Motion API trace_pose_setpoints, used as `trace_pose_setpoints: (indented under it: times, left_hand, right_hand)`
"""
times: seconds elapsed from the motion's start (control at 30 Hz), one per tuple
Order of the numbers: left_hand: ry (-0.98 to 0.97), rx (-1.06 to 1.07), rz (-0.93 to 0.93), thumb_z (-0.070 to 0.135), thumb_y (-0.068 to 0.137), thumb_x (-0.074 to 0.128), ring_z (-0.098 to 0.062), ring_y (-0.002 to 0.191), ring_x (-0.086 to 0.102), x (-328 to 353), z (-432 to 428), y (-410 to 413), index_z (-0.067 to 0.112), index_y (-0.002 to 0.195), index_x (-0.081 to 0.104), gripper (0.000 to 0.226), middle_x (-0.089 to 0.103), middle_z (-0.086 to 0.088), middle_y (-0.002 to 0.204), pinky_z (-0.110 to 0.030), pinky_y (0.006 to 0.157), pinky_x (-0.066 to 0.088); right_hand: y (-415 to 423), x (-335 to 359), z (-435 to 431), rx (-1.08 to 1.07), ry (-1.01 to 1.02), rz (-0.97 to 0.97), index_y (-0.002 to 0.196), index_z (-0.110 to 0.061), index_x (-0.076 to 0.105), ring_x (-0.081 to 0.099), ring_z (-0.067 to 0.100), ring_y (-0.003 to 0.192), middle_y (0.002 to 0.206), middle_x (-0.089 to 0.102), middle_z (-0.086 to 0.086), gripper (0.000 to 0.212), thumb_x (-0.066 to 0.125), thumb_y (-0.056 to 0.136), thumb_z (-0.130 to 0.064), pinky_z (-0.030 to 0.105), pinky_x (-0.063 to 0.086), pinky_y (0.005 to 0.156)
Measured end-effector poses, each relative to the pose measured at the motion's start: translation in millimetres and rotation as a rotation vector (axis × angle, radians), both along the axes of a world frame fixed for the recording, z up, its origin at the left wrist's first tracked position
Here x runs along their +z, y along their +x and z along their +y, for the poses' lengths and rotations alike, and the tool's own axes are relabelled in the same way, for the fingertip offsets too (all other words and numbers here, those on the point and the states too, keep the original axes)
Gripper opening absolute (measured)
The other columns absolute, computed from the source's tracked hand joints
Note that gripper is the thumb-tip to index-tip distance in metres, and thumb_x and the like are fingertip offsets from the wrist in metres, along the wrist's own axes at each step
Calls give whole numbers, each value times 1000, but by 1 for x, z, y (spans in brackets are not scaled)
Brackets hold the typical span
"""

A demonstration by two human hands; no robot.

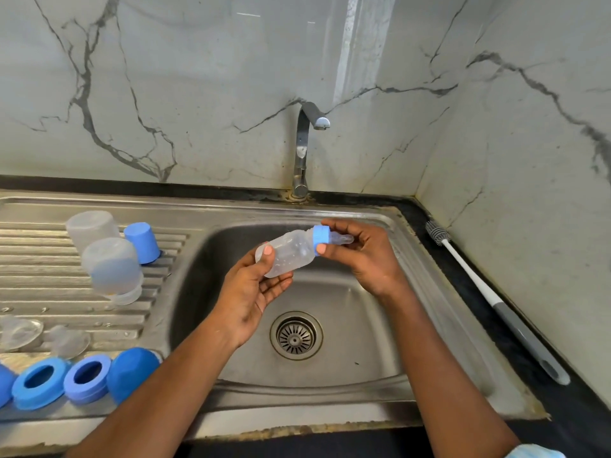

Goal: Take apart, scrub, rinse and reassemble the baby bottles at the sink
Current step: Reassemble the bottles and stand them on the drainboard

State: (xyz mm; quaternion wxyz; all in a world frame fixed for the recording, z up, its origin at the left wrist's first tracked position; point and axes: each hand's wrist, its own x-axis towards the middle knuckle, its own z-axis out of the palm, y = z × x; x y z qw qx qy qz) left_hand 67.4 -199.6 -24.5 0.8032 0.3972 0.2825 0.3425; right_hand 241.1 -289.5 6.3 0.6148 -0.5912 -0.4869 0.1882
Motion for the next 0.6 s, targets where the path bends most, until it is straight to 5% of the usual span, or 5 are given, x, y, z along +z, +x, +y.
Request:
trace_pose_setpoints:
  times: [0.23,0.43,0.53,0.6]
  left_hand:
    - [20,32,-32,27,76,68,-24,105,70,-3,1,0,13,127,61,53,70,-11,117,-34,86,59]
    - [18,-47,-101,10,70,73,-26,102,70,-3,-3,2,14,116,55,49,64,-11,115,-40,90,58]
    - [282,-85,129,9,59,89,-24,108,65,-6,-8,3,18,115,56,65,63,-5,116,-40,93,56]
    - [558,-119,325,17,60,91,-9,103,64,-8,-11,4,31,117,59,66,66,7,114,-29,85,56]
  right_hand:
    - [6,-2,-2,25,-94,-11,105,-24,75,70,14,97,101,76,-3,37,85,73,-8,32,55,92]
    - [1,6,0,-132,-80,64,83,-9,75,67,11,65,72,73,0,21,82,79,-28,28,54,62]
    - [-3,7,1,-208,-107,66,76,-9,72,64,14,59,63,68,0,45,80,73,-53,38,59,63]
    - [-7,8,0,-204,-139,53,76,-7,69,68,22,63,65,68,3,55,77,71,-62,45,62,70]
